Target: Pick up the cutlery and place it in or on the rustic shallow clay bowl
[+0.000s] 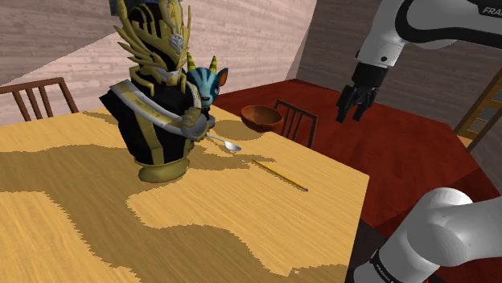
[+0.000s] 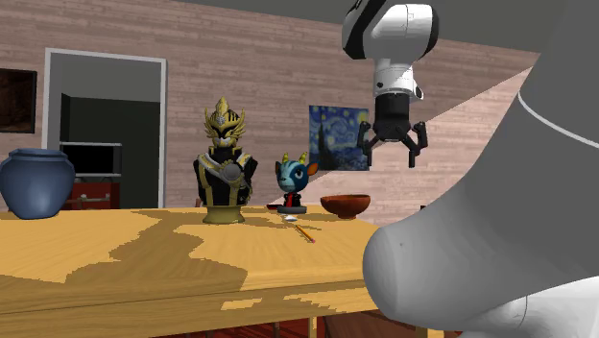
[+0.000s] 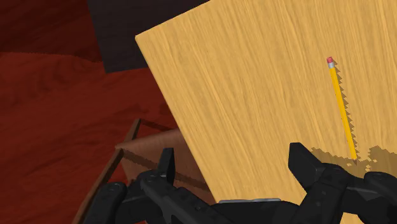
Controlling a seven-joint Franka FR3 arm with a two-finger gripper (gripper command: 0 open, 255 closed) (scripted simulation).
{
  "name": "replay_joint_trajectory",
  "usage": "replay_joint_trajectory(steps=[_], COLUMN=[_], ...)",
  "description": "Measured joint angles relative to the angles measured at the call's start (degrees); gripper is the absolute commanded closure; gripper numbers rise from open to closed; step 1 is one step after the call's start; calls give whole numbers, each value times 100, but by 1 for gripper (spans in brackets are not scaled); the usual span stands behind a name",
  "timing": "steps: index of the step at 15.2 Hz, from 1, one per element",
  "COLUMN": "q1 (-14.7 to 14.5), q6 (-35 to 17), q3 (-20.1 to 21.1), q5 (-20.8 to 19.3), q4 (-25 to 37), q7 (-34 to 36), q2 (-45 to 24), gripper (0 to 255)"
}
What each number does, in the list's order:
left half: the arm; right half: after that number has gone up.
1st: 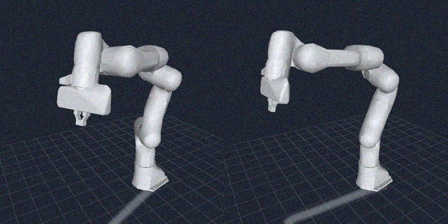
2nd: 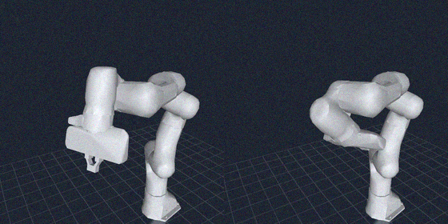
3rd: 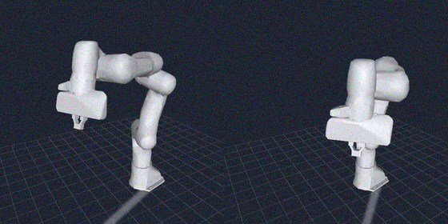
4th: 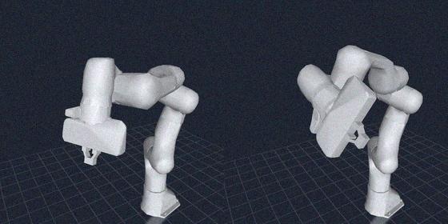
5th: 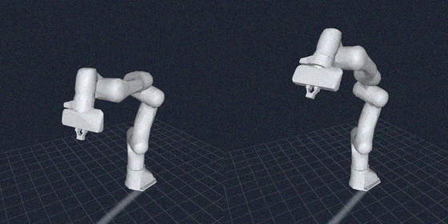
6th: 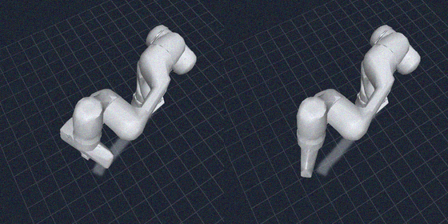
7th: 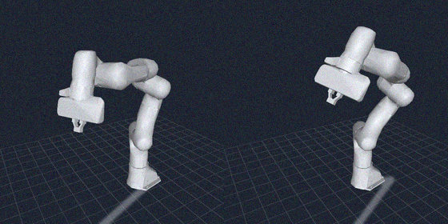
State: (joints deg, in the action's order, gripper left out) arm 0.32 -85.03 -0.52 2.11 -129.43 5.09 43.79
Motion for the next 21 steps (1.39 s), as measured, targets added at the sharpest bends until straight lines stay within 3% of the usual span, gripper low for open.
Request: replay_joint_trajectory(steps=[4,9,21], q1=[-65,-228,-528], q6=[-318,-1195,-2914], q3=[106,407,1092], q5=[105,345,552], q4=[-12,-10,706], q7=[71,271,717], q2=[-217,-866,-2699], gripper=[0,0,0])
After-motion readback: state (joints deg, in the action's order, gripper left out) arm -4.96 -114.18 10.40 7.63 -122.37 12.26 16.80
